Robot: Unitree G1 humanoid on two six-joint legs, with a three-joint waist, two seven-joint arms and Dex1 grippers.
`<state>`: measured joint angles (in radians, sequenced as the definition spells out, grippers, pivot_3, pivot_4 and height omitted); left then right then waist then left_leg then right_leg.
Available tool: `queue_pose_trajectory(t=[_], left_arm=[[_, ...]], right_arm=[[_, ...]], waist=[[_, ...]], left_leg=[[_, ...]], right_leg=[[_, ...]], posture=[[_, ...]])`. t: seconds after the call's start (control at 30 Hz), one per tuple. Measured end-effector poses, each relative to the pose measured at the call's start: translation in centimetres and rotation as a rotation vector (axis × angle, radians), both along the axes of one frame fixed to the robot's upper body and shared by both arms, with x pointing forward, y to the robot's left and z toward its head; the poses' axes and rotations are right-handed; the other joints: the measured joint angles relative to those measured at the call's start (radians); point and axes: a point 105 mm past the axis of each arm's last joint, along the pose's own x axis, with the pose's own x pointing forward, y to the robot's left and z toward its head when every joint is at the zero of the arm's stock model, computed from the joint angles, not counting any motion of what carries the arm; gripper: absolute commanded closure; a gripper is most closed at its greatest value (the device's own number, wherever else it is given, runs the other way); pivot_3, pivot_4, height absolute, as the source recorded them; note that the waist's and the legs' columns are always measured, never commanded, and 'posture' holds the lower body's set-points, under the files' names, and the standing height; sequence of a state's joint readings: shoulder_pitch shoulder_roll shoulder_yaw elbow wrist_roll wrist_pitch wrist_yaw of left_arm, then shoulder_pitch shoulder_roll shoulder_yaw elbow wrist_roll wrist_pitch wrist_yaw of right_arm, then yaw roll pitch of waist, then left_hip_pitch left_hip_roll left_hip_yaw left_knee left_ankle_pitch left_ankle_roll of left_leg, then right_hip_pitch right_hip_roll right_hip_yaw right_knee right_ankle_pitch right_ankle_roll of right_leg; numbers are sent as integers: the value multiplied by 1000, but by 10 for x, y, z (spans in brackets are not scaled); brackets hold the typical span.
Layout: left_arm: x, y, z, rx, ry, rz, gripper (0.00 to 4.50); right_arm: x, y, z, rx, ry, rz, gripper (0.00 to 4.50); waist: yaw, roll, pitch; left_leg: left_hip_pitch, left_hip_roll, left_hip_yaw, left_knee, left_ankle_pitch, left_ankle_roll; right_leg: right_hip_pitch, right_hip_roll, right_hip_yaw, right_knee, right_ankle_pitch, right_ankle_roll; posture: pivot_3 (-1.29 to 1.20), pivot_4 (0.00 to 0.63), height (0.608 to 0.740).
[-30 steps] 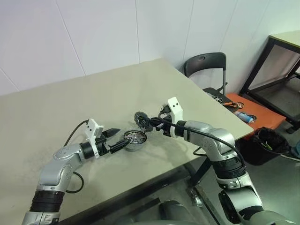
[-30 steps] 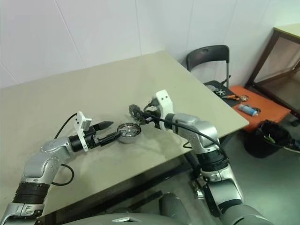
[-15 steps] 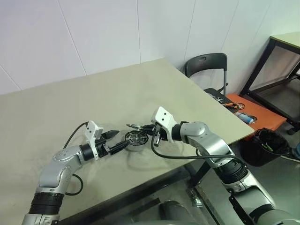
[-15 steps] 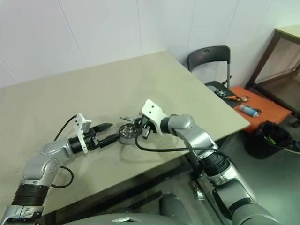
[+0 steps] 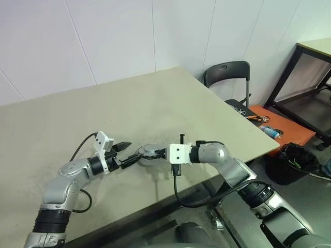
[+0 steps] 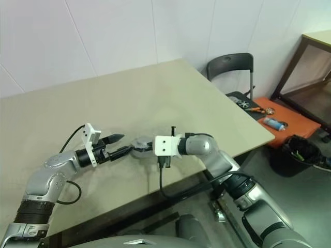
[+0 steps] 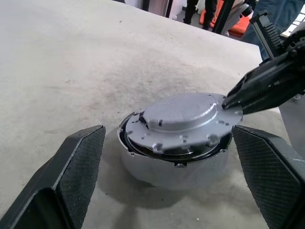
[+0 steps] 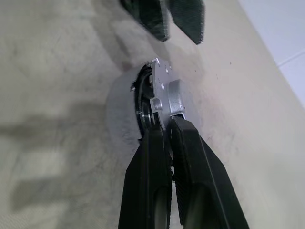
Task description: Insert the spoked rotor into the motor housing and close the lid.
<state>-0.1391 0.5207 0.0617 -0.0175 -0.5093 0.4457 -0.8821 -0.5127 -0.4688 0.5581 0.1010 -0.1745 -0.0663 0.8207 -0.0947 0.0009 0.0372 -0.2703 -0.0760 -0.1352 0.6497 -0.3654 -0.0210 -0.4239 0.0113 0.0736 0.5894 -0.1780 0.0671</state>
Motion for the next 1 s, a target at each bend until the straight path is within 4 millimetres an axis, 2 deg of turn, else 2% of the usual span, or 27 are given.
queue_pose_trajectory(t=[0.23, 0.47, 0.6, 0.8, 0.93, 1.0], left_arm=[[0, 1, -1, 3, 2, 3, 0], [0, 1, -1, 8, 2, 6, 0], [1, 2, -1, 9, 3, 11, 0], [1, 3, -1, 10, 3, 17, 0], [1, 3, -2, 10, 4, 20, 0], [1, 3, -2, 10, 6, 21, 0]], right_arm=[[-3, 12, -7, -6, -64, 57, 4488], [-13, 31, -20, -11, -75, 117, 4488], [-13, 35, -23, -6, -71, 115, 4488], [-6, 40, -18, 37, -82, 81, 4488], [-1, 36, -13, 69, -118, 49, 4488], [-4, 33, -14, 74, -130, 55, 3933]], waist=[[-2, -1, 0], [-2, -1, 0], [-2, -1, 0], [-1, -2, 0], [4, -2, 1], [11, -2, 1]], left_leg=[[2, 1, 0, 0, 0, 0], [4, 4, 0, 0, 0, 0], [4, 5, 0, 0, 1, -2], [5, 6, 0, 0, 2, -3], [4, 5, -1, 1, 2, -4], [4, 5, 0, 0, 2, -4]], right_leg=[[0, 2, 0, 3, 0, 0], [0, 5, 0, 5, 0, -1], [0, 5, -1, 6, 0, -1], [0, 5, -3, 6, 0, -1], [0, 5, -3, 6, 0, -1], [0, 4, -3, 5, 0, -1]], posture=[[0, 0, 740], [0, 0, 740], [0, 0, 740], [0, 0, 740], [0, 0, 740], [0, 0, 740]])
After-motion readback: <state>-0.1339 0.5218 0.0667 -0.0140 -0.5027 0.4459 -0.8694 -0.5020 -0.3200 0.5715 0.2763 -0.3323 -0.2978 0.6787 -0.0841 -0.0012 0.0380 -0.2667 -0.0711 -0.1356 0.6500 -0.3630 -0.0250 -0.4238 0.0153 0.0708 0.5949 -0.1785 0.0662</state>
